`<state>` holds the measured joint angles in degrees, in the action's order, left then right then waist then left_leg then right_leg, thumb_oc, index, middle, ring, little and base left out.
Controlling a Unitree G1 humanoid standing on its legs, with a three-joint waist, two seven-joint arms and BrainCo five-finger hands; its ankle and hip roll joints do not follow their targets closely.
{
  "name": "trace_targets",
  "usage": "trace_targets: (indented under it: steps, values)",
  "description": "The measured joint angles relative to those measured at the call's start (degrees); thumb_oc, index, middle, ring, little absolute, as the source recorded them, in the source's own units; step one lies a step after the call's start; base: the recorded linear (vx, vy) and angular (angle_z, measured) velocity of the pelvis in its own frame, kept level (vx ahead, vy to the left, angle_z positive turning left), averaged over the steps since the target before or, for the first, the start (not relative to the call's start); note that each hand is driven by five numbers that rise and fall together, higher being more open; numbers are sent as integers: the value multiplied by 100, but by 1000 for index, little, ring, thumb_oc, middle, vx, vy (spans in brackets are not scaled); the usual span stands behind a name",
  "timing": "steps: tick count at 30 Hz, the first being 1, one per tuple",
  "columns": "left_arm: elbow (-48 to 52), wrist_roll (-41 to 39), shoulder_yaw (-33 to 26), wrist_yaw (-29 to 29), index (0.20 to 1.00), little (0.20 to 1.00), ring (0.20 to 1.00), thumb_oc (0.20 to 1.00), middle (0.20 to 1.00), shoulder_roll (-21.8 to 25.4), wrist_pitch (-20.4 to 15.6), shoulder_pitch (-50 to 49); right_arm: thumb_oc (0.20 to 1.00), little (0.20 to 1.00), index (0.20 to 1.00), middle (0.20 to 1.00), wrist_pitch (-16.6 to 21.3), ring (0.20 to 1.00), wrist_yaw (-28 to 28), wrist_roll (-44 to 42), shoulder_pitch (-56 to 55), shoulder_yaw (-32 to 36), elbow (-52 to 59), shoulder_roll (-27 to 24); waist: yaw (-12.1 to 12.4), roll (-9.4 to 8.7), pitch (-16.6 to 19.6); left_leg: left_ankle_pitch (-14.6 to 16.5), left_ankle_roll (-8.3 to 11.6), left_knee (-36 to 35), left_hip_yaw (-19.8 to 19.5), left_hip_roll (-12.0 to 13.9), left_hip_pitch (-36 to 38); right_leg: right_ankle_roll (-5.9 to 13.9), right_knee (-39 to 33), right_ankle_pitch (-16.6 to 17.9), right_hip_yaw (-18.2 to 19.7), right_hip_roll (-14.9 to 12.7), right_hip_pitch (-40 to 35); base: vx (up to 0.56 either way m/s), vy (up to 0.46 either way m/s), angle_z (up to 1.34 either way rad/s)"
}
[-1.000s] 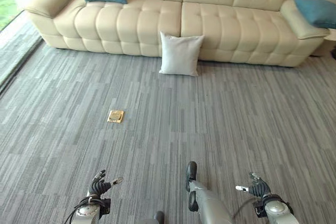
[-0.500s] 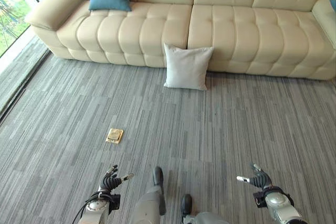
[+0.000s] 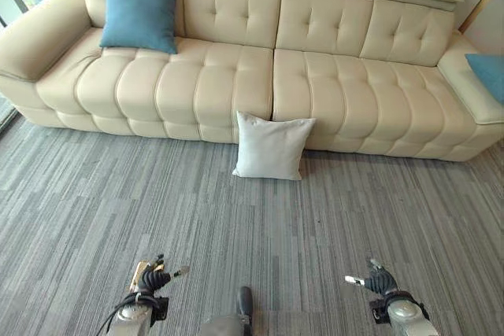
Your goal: Pick up all the scattered cushions and arrange them neatly on the sofa.
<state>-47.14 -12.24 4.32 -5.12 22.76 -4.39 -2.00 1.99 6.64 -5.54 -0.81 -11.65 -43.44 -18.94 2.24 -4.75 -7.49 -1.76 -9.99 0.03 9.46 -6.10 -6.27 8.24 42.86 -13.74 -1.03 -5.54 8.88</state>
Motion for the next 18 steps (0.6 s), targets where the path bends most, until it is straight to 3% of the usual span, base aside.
trace_targets:
  steps: [1, 2, 3, 4, 6, 8, 11, 14, 16, 17, 18]
  values:
    - [-17, 2, 14, -28, 1000, 1000, 1000, 1000, 1000, 6, 10, -42, 1000, 1000, 1000, 1000, 22, 1000, 0, 0, 121, -66, 30, 4, -6, 51, -65, -183, 33, -69, 62, 5, 150, -77, -144, -102, -90, -40, 282, 491, 112, 4]
    - [-22, 3, 13, -49, 1000, 1000, 1000, 1000, 1000, -38, -2, -32, 1000, 1000, 1000, 1000, 10, 1000, -10, 0, 119, -131, 51, -6, -82, 132, -135, 61, 132, -148, 0, -54, 392, -159, -893, -47, -250, -48, 869, 517, 79, 14]
    - [-128, -1, 9, -60, 1000, 1000, 1000, 1000, 1000, -108, -10, -42, 1000, 1000, 1000, 1000, 1, 1000, -34, -3, 76, -140, 127, -27, -153, 271, -214, 303, 127, -101, -111, -68, 461, -331, -1826, 274, -392, 51, 1259, 508, 26, 31]
    - [-236, -2, 7, -56, 1000, 1000, 1000, 1000, 1000, -132, 13, -54, 1000, 1000, 1000, 1000, -6, 1000, -46, -5, 91, -131, 121, -29, -201, 272, -278, 236, 205, -57, -108, -96, 545, -328, -2429, 577, -426, 107, 1396, 302, -22, 35]
    - [-320, -3, -6, -66, 1000, 1000, 1000, 1000, 1000, -165, 21, -131, 1000, 1000, 1000, 1000, -43, 1000, -55, -5, 20, -127, 98, -36, -278, 251, -415, 383, 285, -117, -138, -183, 841, -311, -3267, 1116, -676, 135, 1664, 394, -72, 24]
    - [-321, -2, -9, -67, 1000, 1000, 1000, 1000, 1000, -166, 20, -209, 1000, 1000, 1000, 1000, -87, 1000, -53, 14, 7, -117, 107, -40, -312, 166, -452, 615, 307, -132, -178, -279, 1043, -278, -3891, 1399, -941, 104, 1710, 386, -88, 6]
    - [-286, 0, 6, -69, 1000, 1000, 1000, 1000, 1000, -195, 16, -194, 1000, 1000, 1000, 1000, -98, 1000, -61, 109, 9, -110, 99, -65, -336, 132, -451, 707, 305, -109, -308, -324, 1286, -334, -4106, 1629, -1156, 44, 1607, 377, -118, 23]
    - [-237, 2, 17, -64, 1000, 1000, 1000, 1000, 1000, -226, 10, -108, 1000, 1000, 1000, 1000, -114, 1000, -101, 109, 1, -109, 102, -95, -372, 144, -451, 901, 626, -122, -820, -254, 1734, -572, -3834, 1860, -1153, 143, 1000, 410, -204, 58]
    - [-181, 3, 34, -54, 1000, 1000, 1000, 1000, 1000, -327, 9, -35, 1000, 1000, 1000, 1000, -113, 1000, -103, 108, 20, -76, 110, -188, -371, 241, -427, 974, 750, 95, -1006, -139, 1873, -1034, -3772, 2259, -1171, 189, 715, 380, -222, 65]
    - [-164, 4, 39, -55, 1000, 1000, 1000, 1000, 1000, -383, 10, -60, 1000, 1000, 1000, 1000, -113, 1000, -105, 105, 0, -74, 112, -231, -367, 317, -404, 998, 815, 442, -1000, -31, 1854, -1216, -3692, 2223, -1217, 269, 562, 318, -219, 34]
    - [-136, 13, 48, -51, 1000, 1000, 1000, 1000, 1000, -394, 13, -148, 1000, 1000, 1000, 1000, -108, 1000, -113, 104, 34, -71, 139, -245, -345, 357, -396, 996, 833, 929, -945, 34, 1785, -1275, -3738, 2089, -1234, 331, 326, 321, -262, 14]
